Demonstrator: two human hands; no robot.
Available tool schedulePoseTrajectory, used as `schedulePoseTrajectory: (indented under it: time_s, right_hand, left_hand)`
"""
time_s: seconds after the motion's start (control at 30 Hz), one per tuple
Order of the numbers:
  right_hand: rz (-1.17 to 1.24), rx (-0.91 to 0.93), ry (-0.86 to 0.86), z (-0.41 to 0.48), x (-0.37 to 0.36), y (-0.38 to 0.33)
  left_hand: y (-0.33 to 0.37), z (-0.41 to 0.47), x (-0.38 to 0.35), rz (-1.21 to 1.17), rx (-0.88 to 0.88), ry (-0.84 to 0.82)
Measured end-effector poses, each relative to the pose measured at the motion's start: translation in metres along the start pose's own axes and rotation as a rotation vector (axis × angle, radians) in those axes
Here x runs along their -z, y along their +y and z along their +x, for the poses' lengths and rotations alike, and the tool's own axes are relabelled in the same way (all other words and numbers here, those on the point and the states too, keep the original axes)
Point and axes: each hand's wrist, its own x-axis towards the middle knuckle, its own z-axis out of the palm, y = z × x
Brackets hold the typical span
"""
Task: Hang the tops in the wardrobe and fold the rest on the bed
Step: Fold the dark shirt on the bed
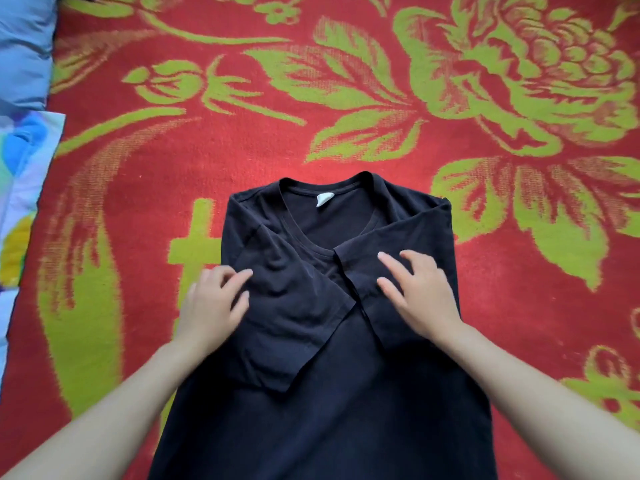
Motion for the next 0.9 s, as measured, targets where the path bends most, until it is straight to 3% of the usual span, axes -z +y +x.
schedulePoseTrajectory:
  time_s: [0.1,0.27,0.37,0.47,0.57,0.67,0.73,0.83,0.9]
  right_hand:
    - [-0.023,-0.162,0.062,0.052,0.025,0.03]
    - [0.129,-0.39,-0.154,0.113,0.046,0.064]
    - [0.149,-0.44,-0.225,0.124,0.042,0.071]
    - [0.143,-0.495,-0.253,0.127,0.038,0.073]
    - [0.088,-0.545,-0.186,0.131,0.036,0.078]
    - [0.149,-0.577,-0.077,0.131,0.043,0.09]
    - [0.285,-0.547,-0.008,0.126,0.048,0.101]
    - [0.741,-0.475,0.038,0.105,0.06,0.104]
    - [0.911,-0.434,0.07,0.081,0.072,0.098]
  left_hand:
    - [-0.016,0.067,0.005,-0.092,0.424,-0.064]
    - [-0.023,0.14,0.015,-0.598,0.755,-0.15]
    - [-0.026,0.155,0.012,-0.701,0.8,-0.21]
    - [-0.024,0.165,0.005,-0.718,0.834,-0.148]
    - [-0.023,0.173,0.008,-0.74,0.887,-0.102]
    - [-0.033,0.174,0.029,-0.785,0.8,-0.136]
    - [-0.045,0.171,0.042,-0.813,0.728,-0.175]
    - [-0.042,0.158,0.064,-0.924,0.639,-0.242]
    - [-0.042,0.138,0.073,-0.969,0.601,-0.26]
